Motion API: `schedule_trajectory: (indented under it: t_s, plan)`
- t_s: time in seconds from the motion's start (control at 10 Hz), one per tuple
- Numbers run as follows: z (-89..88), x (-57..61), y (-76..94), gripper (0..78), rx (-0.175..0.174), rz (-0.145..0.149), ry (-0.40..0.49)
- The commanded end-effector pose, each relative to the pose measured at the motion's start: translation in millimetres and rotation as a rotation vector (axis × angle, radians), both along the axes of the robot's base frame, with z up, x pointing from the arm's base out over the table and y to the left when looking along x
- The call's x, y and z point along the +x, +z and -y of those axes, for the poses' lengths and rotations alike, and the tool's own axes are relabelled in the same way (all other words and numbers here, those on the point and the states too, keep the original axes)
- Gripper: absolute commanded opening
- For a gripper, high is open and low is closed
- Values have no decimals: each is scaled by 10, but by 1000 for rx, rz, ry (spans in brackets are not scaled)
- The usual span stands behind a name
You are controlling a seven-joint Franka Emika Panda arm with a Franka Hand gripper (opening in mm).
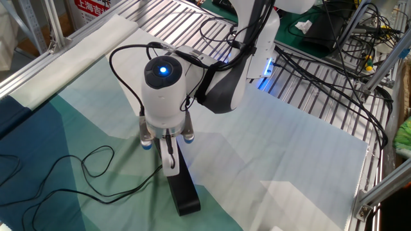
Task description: Turn the knob to decrease the volume of the speaker
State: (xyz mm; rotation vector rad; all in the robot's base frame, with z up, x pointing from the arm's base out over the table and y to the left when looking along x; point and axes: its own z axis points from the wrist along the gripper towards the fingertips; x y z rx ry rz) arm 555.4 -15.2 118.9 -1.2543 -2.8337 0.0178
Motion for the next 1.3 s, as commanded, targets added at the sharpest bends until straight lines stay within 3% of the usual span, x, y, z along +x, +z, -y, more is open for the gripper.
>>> schedule_trajectory:
  t_s: [0.1,0.4,1.3]
  plan:
    - [-1,3,14,12,3,3,89]
    - [-2,3,14,12,5,3,133]
    - [-2,3,14,12,12,-5,420]
